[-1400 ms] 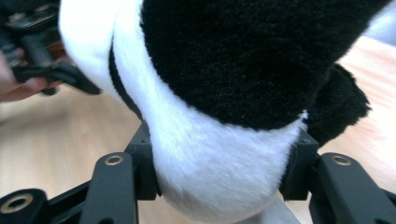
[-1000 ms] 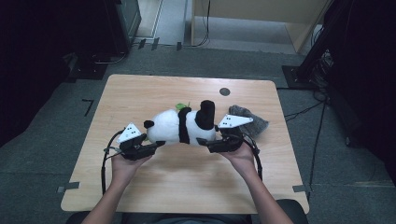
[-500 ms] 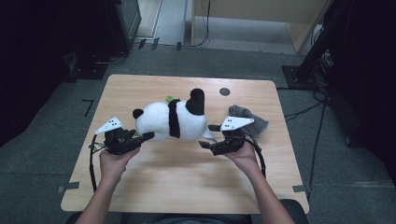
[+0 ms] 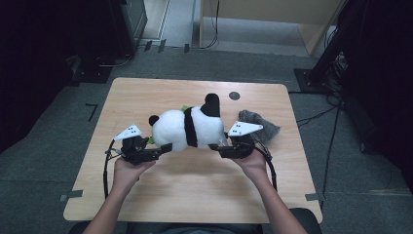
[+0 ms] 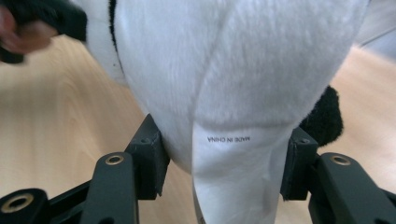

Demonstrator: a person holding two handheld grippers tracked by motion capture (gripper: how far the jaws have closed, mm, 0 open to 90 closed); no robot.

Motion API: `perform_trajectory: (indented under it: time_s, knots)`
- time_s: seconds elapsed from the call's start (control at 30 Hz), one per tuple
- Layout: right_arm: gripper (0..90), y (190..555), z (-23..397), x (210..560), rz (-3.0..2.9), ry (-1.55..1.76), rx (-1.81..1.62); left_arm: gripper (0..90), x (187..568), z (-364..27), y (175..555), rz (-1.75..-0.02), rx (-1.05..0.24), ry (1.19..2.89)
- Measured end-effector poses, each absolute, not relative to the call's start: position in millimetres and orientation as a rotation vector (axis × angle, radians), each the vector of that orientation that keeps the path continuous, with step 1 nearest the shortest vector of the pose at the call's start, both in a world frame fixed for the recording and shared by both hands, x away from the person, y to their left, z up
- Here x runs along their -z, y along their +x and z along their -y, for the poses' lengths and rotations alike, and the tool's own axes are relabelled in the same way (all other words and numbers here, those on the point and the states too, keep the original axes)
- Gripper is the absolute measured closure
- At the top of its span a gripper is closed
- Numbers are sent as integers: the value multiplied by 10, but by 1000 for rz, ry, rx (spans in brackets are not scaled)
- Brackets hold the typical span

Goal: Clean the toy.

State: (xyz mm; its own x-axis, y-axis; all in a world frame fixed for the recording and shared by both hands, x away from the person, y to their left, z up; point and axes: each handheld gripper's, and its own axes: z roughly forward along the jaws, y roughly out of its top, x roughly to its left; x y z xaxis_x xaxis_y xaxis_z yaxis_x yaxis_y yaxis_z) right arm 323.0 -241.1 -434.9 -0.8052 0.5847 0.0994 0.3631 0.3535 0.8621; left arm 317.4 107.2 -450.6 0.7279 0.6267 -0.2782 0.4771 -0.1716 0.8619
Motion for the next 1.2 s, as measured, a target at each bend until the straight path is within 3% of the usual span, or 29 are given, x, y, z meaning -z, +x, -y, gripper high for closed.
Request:
perform_trajectory:
  time_s: [0.1,0.17,0.33,0.63,1.2]
  knots:
    - [462,3260,2433,4352,-2387,934,-1508,214,4559,-930,3101,-789,-381,1924]
    - [457,3267,2451,4343,-2361,956,-1538,208,4579,-867,3085,-782,-435,1958]
    - [420,3261,2492,4320,-2330,972,-1561,242,4586,-901,3158,-852,-278,1884]
    - [367,3191,2456,4290,-2345,908,-1492,259,4589,-1056,3212,-913,-110,1772]
    - [365,3233,2291,4496,-2427,1000,-1308,257,4753,-1118,3301,-998,-72,1829]
